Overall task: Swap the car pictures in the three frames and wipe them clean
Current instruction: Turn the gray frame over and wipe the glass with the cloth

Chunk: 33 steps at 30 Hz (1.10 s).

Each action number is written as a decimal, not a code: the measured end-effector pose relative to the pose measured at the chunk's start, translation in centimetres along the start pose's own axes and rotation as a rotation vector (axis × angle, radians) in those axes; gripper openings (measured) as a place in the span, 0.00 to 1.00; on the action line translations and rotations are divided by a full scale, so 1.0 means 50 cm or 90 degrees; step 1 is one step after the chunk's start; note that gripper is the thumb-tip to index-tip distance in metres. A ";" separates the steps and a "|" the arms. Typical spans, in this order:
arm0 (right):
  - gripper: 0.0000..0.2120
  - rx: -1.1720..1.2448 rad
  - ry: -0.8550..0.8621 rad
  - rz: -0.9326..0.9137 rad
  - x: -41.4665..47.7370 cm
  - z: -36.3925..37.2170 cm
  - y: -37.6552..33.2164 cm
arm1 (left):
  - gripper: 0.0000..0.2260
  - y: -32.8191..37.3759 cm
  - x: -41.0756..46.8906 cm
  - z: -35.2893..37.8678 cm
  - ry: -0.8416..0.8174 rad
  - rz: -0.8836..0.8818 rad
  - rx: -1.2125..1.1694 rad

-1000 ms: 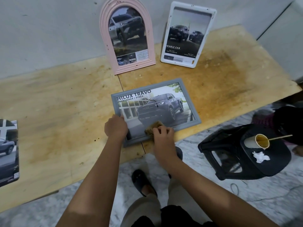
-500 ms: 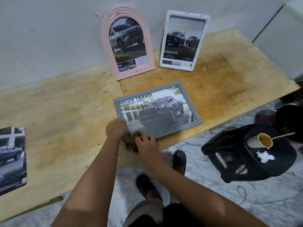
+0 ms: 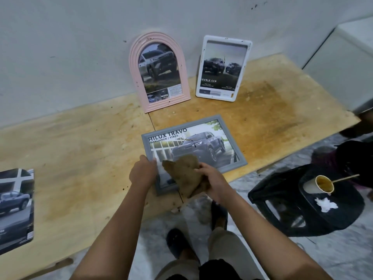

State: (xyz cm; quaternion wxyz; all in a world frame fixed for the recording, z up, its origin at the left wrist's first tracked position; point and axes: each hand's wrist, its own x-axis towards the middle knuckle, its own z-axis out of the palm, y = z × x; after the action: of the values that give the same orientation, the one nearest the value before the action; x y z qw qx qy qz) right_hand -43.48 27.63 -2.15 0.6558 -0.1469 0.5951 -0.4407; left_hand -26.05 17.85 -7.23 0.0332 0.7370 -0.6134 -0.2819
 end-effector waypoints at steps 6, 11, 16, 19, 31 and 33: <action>0.22 0.391 0.032 0.003 0.001 -0.114 -0.030 | 0.11 -0.003 -0.043 0.030 0.176 0.052 -0.055; 0.15 0.279 0.073 -0.104 0.026 -0.138 -0.057 | 0.16 -0.023 -0.049 0.061 0.195 0.111 -0.126; 0.12 -0.200 0.303 -0.310 0.070 -0.112 -0.112 | 0.26 -0.041 -0.045 0.079 0.170 0.131 -0.195; 0.18 -0.472 0.349 -0.390 0.115 -0.085 -0.105 | 0.27 -0.039 -0.042 0.087 0.170 0.145 -0.174; 0.22 -0.768 0.343 -0.322 0.237 -0.003 -0.007 | 0.25 -0.043 -0.034 0.099 0.192 0.162 -0.069; 0.22 -0.782 0.343 -0.321 0.241 0.001 -0.005 | 0.25 -0.045 -0.032 0.103 0.206 0.164 -0.045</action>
State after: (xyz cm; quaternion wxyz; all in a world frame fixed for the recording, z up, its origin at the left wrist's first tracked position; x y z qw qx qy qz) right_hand -44.71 18.40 -9.83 0.1632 -0.5087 0.8247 -0.1853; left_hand -26.53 21.39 -11.83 0.1930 0.6867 -0.6788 -0.1743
